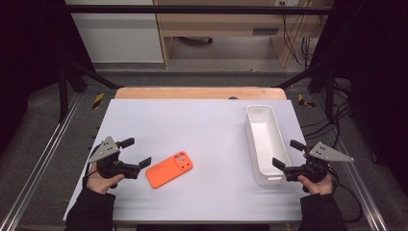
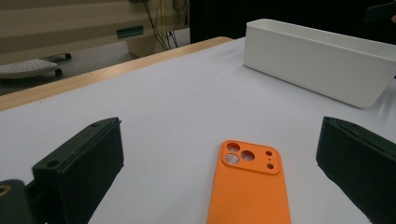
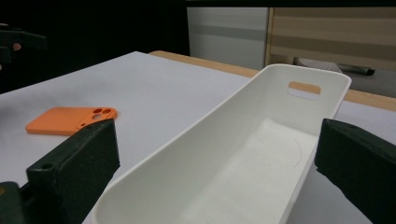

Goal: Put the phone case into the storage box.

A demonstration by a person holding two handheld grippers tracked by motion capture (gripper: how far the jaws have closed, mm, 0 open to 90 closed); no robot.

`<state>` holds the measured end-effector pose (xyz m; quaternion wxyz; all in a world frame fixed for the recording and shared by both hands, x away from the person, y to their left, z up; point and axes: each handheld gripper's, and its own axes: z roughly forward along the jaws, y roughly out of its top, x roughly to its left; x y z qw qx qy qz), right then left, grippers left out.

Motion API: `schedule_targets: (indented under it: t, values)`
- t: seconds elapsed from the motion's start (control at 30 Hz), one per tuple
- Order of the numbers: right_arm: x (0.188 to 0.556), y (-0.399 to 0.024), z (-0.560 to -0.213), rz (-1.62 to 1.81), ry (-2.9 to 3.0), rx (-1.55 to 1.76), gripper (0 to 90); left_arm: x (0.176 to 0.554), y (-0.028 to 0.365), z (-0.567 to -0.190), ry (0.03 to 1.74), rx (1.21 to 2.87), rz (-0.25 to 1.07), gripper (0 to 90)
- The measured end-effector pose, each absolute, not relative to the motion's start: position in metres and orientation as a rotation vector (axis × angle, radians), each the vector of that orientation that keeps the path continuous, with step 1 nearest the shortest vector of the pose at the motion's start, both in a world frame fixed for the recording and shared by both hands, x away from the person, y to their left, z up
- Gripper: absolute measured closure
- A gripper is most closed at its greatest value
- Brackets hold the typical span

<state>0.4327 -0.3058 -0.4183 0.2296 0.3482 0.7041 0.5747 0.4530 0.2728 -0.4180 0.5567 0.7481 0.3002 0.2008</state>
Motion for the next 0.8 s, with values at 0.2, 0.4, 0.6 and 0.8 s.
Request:
schedule_targets:
  t: [0.2, 0.4, 0.6, 0.8]
  values:
    - [0.432, -0.306, -0.418, 1.586, 1.939, 0.956, 0.4, 0.452, 0.272, -0.416, 0.706, 1.761, 0.474, 0.3]
    - [0.433, -0.306, -0.418, 1.585, 1.943, 0.950, 0.4, 0.452, 0.270, -0.411, 0.699, 1.774, 0.482, 0.3]
    - [0.432, -0.305, -0.418, 1.578, 1.946, 0.951, 0.4, 0.453, 0.264, -0.408, 0.700, 1.801, 0.484, 0.1]
    - [0.432, -0.305, -0.418, 1.576, 1.949, 0.950, 0.4, 0.455, 0.258, -0.405, 0.699, 1.823, 0.490, 0.0]
